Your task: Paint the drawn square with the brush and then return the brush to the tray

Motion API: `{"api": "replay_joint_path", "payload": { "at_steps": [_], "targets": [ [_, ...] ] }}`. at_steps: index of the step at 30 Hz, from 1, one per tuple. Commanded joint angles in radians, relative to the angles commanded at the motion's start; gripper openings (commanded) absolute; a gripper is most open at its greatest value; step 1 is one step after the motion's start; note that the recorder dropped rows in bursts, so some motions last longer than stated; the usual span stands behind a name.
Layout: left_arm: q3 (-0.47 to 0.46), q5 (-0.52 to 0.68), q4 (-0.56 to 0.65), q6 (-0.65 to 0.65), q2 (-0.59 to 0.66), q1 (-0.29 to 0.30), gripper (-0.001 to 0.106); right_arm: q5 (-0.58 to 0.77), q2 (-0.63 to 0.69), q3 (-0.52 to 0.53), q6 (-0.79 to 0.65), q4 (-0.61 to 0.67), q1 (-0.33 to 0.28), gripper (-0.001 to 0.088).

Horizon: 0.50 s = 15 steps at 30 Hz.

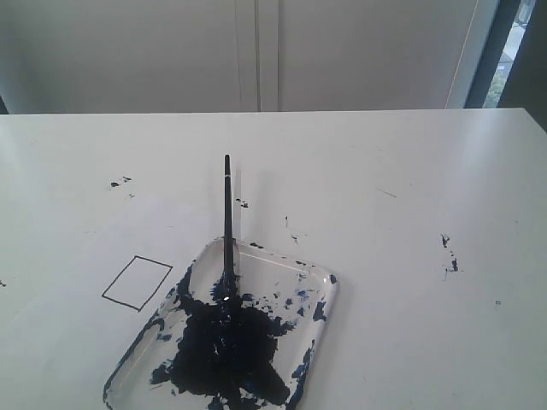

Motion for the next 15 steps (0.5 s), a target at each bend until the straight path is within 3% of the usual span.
{"api": "replay_joint_path", "payload": {
  "at_steps": [10,12,15],
  "targets": [
    [0.000,0.000,0.000,0.000,0.000,0.000,0.000,-0.069,0.147,-0.127,0.002,0.059,-0.094,0.0000],
    [0.000,0.000,0.000,0.000,0.000,0.000,0.000,-0.067,0.176,-0.152,0.060,0.121,-0.109,0.0000],
    [0.000,0.000,0.000,0.000,0.000,0.000,0.000,-0.066,0.211,-0.187,0.267,0.275,-0.120,0.0000]
  ]
}}
